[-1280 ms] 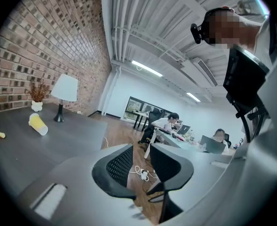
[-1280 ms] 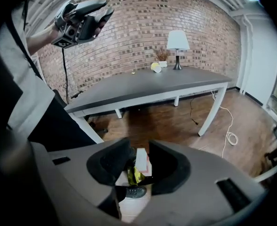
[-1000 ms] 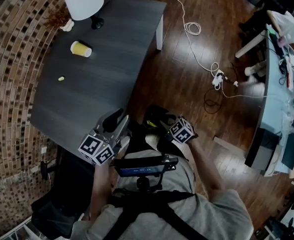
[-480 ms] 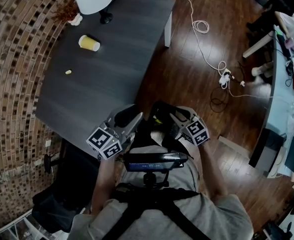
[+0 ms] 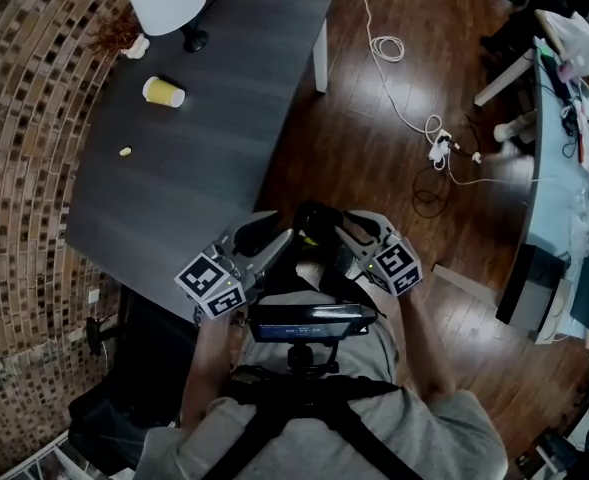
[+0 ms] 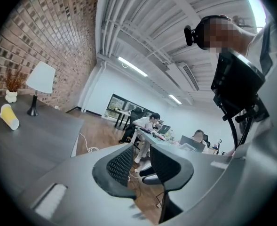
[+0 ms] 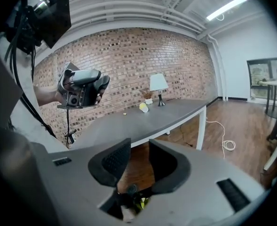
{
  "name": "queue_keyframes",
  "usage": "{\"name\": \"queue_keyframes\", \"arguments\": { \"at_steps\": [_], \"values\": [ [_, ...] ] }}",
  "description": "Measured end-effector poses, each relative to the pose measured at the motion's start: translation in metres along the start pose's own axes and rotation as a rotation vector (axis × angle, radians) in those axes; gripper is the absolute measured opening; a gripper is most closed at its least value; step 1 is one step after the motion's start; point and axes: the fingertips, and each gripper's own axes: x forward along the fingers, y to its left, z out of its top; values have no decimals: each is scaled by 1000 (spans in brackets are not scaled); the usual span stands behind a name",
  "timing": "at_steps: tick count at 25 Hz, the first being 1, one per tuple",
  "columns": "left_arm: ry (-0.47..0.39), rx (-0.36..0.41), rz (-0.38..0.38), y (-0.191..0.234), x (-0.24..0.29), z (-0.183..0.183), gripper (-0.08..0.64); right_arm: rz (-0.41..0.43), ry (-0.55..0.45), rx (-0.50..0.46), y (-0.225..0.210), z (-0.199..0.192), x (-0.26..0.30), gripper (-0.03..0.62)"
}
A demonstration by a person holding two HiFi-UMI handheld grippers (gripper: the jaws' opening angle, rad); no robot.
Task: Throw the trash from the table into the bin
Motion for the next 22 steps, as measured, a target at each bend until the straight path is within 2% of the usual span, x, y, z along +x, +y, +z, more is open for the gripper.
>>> {"name": "queue_keyframes", "arguments": {
  "at_steps": [3, 11, 19, 22],
  "values": [
    [4, 1, 2, -2, 6, -3, 107, -7, 0, 2, -2, -3, -7, 129],
    [82, 63, 0, -16, 18, -20, 106, -17, -5, 9, -9, -13, -24, 129],
    [54, 32, 22, -21, 21, -19, 104, 10, 9, 8, -10, -19, -29, 141],
    [34, 5, 57, -17, 14, -21, 104, 31, 7, 6, -9, -17, -27, 141]
  ]
}}
